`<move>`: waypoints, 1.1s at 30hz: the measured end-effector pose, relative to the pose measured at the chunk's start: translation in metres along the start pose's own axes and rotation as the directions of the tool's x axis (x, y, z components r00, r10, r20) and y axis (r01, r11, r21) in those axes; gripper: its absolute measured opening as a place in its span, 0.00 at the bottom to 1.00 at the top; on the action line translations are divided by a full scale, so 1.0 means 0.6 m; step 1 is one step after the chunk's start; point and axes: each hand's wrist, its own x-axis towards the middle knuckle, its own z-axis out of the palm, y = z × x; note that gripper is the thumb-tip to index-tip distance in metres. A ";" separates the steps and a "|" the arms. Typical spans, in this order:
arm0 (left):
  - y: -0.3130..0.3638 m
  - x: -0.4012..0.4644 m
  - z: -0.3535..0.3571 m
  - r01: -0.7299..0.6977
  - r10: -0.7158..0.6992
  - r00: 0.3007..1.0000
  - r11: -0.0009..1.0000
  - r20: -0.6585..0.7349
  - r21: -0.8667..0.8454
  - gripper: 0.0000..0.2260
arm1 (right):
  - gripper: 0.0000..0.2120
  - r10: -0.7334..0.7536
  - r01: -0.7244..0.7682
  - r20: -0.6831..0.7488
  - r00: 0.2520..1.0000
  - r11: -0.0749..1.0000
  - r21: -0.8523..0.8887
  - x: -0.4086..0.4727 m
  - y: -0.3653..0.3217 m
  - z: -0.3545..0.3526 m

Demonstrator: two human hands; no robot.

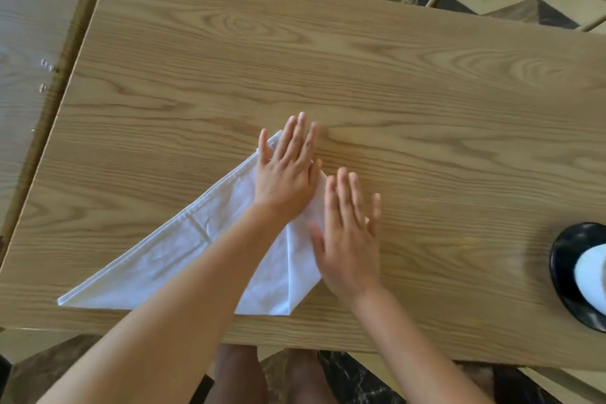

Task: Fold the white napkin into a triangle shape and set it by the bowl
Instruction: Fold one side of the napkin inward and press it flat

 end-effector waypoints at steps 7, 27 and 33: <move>-0.010 0.001 0.013 -0.001 0.001 1.000 0.999 -0.017 0.051 0.26 | 0.32 0.096 -0.092 0.073 0.993 0.994 -0.065 -0.012 -0.002 0.035; -0.013 0.004 0.020 -0.002 0.002 1.000 0.997 -0.002 0.078 0.25 | 0.26 -0.149 0.156 0.209 0.966 0.988 -0.019 -0.148 -0.001 0.032; -0.015 -0.014 0.002 -0.067 0.070 0.996 0.996 -0.047 0.061 0.28 | 0.27 -0.116 0.129 0.255 0.960 0.991 -0.036 -0.145 -0.006 0.016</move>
